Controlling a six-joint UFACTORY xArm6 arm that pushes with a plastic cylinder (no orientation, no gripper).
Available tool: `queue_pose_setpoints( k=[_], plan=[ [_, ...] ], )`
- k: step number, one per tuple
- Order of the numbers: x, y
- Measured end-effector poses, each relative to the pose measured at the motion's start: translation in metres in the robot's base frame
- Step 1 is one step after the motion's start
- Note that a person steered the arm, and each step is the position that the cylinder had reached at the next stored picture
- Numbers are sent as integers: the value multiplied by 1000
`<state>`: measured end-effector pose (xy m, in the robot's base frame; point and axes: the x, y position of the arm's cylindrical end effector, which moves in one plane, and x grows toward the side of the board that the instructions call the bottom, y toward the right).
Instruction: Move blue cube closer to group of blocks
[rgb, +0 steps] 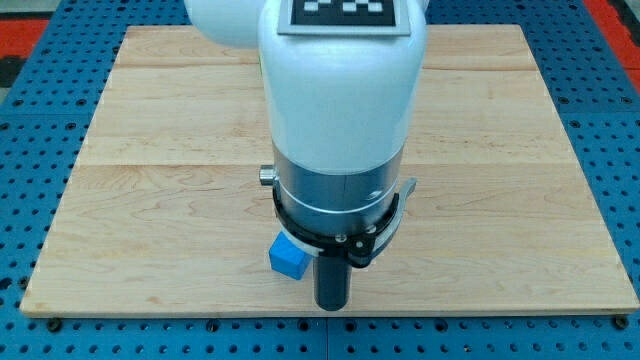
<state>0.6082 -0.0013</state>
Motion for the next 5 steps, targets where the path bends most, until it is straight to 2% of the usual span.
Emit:
queue_pose_setpoints(
  k=[1, 2, 3, 4, 5],
  plan=[
    [-40, -39],
    [-99, -31],
    [-114, -33],
    [-70, -33],
    [-74, -76]
  ],
)
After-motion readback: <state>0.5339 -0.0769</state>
